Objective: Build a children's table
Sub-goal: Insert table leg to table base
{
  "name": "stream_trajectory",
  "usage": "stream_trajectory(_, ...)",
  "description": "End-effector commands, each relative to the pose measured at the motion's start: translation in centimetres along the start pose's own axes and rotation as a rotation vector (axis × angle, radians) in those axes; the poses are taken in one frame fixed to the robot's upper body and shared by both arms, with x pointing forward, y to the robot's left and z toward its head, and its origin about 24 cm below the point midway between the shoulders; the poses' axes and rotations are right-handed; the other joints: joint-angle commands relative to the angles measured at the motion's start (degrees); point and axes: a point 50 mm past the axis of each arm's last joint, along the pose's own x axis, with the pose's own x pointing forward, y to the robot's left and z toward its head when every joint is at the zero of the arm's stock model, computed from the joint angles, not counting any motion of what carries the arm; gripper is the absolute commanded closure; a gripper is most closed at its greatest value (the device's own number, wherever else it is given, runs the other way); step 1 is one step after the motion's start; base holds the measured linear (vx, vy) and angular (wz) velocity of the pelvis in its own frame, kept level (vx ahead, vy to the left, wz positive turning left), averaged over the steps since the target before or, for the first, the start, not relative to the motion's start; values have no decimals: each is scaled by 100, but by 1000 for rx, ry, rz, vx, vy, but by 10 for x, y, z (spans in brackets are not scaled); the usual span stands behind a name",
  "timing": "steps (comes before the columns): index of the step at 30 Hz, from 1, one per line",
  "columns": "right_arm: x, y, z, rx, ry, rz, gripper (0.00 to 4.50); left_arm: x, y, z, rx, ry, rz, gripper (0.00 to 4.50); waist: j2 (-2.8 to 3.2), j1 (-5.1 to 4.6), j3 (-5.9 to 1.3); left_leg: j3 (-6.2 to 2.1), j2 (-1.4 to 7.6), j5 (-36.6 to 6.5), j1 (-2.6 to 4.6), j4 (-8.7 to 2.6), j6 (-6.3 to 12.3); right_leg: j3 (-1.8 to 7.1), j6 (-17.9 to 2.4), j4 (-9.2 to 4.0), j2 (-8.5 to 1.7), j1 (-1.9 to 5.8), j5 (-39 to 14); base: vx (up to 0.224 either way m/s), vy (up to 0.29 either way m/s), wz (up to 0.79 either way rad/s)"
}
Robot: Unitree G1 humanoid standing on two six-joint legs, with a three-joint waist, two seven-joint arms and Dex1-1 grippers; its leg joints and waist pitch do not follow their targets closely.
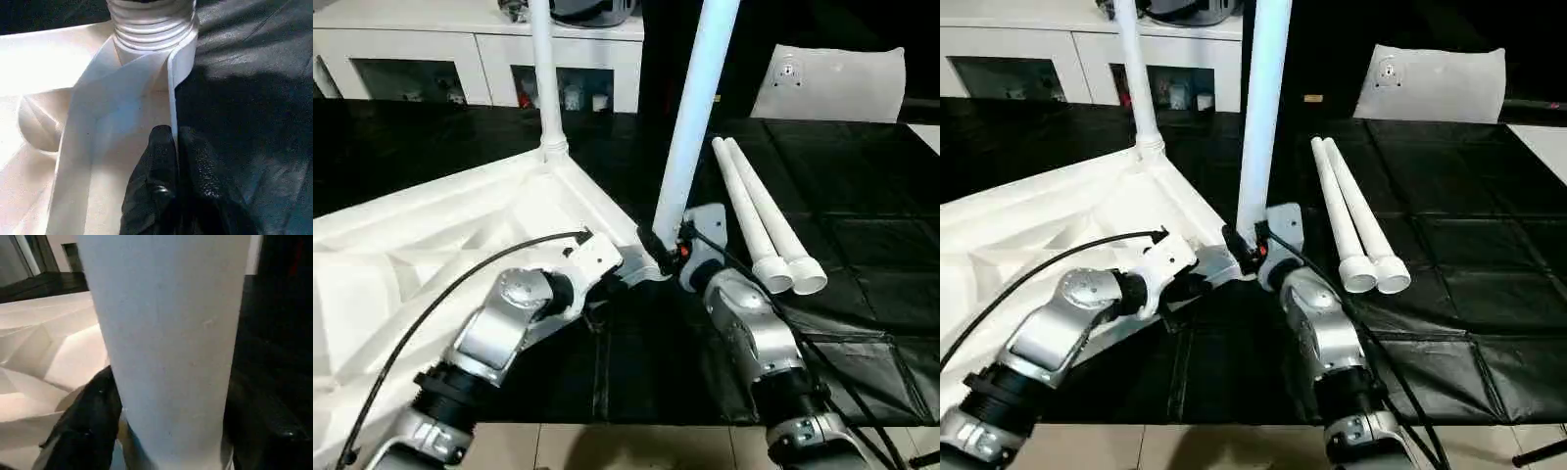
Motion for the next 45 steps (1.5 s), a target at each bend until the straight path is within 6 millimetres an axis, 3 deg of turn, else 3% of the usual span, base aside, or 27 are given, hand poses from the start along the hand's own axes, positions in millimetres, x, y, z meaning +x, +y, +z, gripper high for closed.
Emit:
stream_trajectory(1, -4, 2, -8, 0, 34, 24, 105, -2, 7, -13, 14, 75, 23, 450, 29, 30, -242, -72, 293, -907, -32, -461, 139, 310, -1146, -503, -459, 211, -831, 0, 0, 0)
stream_trajectory(7, -20, -4, -3, -4, 4, 70, 60, -6, 10, -17, 58, 69, -50, 450, 19, 41, -274, -59, 293, -601, -37, -431, 257, 308, -1252, -446, -456, 257, -195, 0, 0, 0)
stream_trajectory(10, -43, -9, 5, 1, -1, 210, 31, -10, 9, -20, 131, 48, -177, 450, 22, 74, -272, -57, 299, -623, -21, -426, 324, 311, -1234, -458, -458, 273, -191, 0, 0, 0)
stream_trajectory(11, -50, -10, 6, -7, 5, 245, 28, -12, 9, -21, 146, 49, -211, 450, 30, 118, -287, -59, 305, -536, -4, -417, 386, 314, -1170, -449, -452, 295, -23, 0, 0, 0)
stream_trajectory(12, -50, -10, 6, -7, 5, 245, 8, -12, 9, -21, 146, 49, -211, 450, 31, 109, -296, -61, 315, -427, -1, -417, 417, 303, -1238, -408, -449, 280, 239, 0, 0, 0)
stream_trajectory(14, -62, -16, 9, -79, 26, 303, 8, -13, 12, -24, 202, 67, -265, 450, 54, 105, -296, -51, 306, -421, 5, -406, 424, 295, -1339, -396, -450, 271, 377, 0, 0, 0)
stream_trajectory(15, -66, -18, 11, -100, 34, 321, 8, -13, 12, -23, 207, 64, -286, 450, 30, 111, -293, -44, 300, -504, 5, -406, 419, 293, -1344, -420, -451, 282, 281, 0, 0, 0)
stream_trajectory(16, -71, -21, 12, -126, 46, 344, 8, -14, 13, -22, 211, 58, -311, 450, 53, 110, -296, -48, 302, -533, 8, -404, 406, 297, -1379, -412, -462, 281, 271, 0, 0, 0)
stream_trajectory(20, -85, -24, 17, -179, 112, 452, 8, -15, 14, -19, 254, 47, -418, 450, 39, 144, -299, -44, 312, -463, 14, -396, 431, 295, -1456, -402, -462, 292, 402, 0, 0, 0)
stream_trajectory(24, -90, -25, 16, -236, 176, 524, 8, -16, 13, -18, 307, 69, -495, 450, 42, 233, -312, -36, 316, -375, 28, -371, 518, 295, -1508, -383, -477, 302, 600, 0, 0, 0)
stream_trajectory(34, -82, -22, 13, -288, 258, 671, 8, -15, 7, -16, 411, 99, -662, 450, 40, 327, -321, -32, 336, -328, 46, -365, 474, 280, -1621, -338, -488, 309, 702, 0, 0, 0)
stream_trajectory(45, -75, -21, 12, -290, 271, 735, 101, -13, 7, -16, 437, 106, -695, 450, 28, 363, -326, -30, 333, -338, 45, -358, 431, 274, -1630, -325, -488, 314, 633, 0, 0, 0)
